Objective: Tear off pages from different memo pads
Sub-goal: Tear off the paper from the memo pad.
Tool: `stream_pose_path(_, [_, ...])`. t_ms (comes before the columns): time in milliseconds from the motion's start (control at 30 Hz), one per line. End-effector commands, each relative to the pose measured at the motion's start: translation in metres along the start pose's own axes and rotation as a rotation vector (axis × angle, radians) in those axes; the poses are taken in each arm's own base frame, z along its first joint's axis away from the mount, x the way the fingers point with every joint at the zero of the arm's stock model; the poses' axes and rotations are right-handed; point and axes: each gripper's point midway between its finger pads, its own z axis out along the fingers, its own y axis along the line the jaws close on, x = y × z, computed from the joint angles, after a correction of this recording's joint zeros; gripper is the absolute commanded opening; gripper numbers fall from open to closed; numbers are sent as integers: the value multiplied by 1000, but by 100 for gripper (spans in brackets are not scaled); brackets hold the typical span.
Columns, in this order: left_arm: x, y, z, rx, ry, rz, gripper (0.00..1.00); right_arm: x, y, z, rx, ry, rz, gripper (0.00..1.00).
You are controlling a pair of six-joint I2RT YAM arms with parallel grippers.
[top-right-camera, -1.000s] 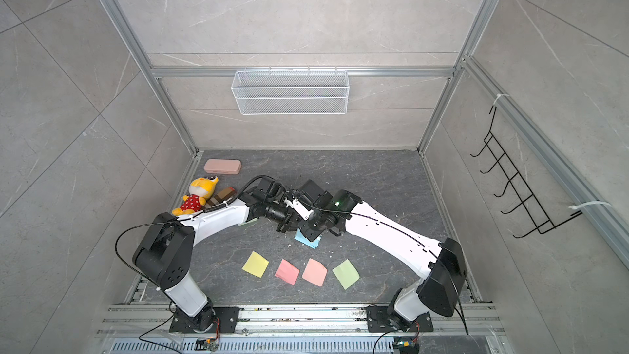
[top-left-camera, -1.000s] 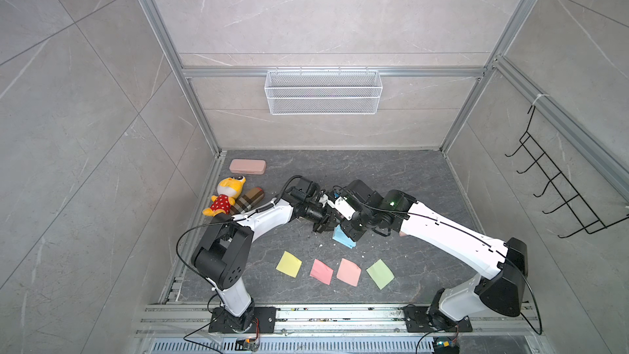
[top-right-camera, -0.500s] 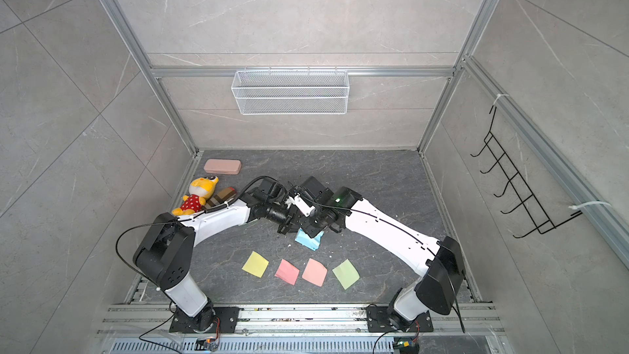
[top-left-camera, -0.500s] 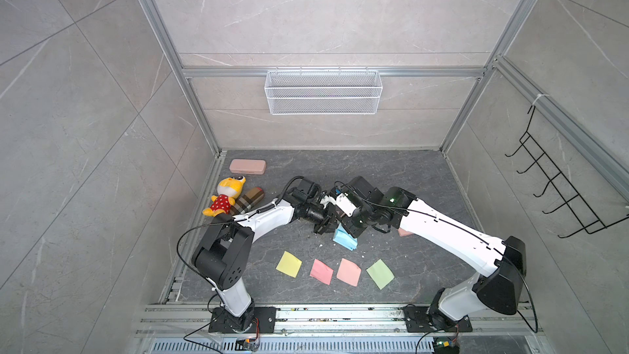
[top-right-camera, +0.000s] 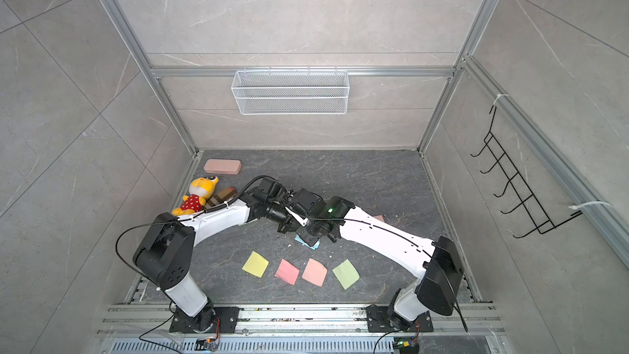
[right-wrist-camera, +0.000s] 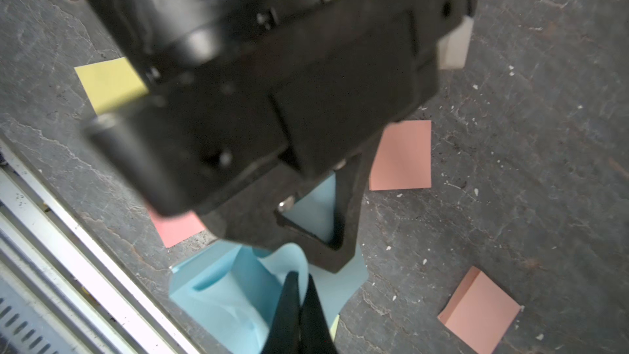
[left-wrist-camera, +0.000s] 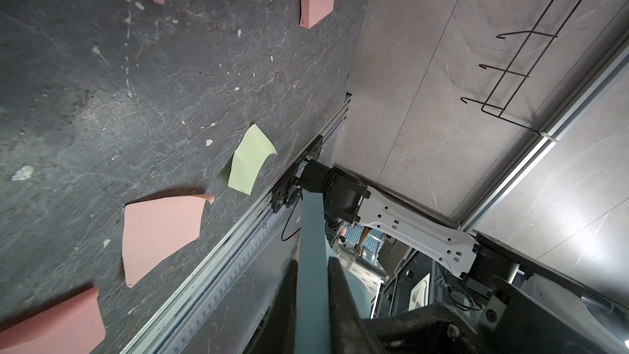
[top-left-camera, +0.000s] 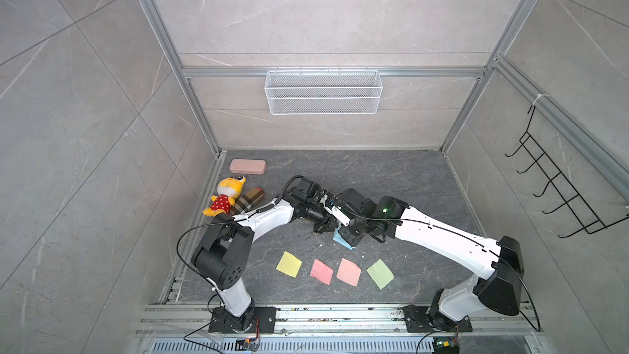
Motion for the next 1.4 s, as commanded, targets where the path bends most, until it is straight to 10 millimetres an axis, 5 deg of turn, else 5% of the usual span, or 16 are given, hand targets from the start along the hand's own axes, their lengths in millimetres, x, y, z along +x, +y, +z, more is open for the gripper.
stream_pose_path(0, [-9, -34, -14, 120, -32, 80, 8, 1, -13, -7, 82, -22, -37, 0])
stream_pose_path(200, [-15, -47, -33, 189, -87, 143, 40, -8, -25, -23, 137, -57, -69, 0])
stream_pose_path(567, [-20, -35, -60, 245, -287, 301, 68, -23, -33, -31, 183, -63, -57, 0])
stream_pose_path(867, [-4, -42, -81, 148, -520, 677, 78, -39, -38, -58, 194, -86, -57, 0])
stream_pose_path(1367, [18, -78, -56, 164, -397, 932, 75, -62, -37, -108, 169, -170, -75, 0])
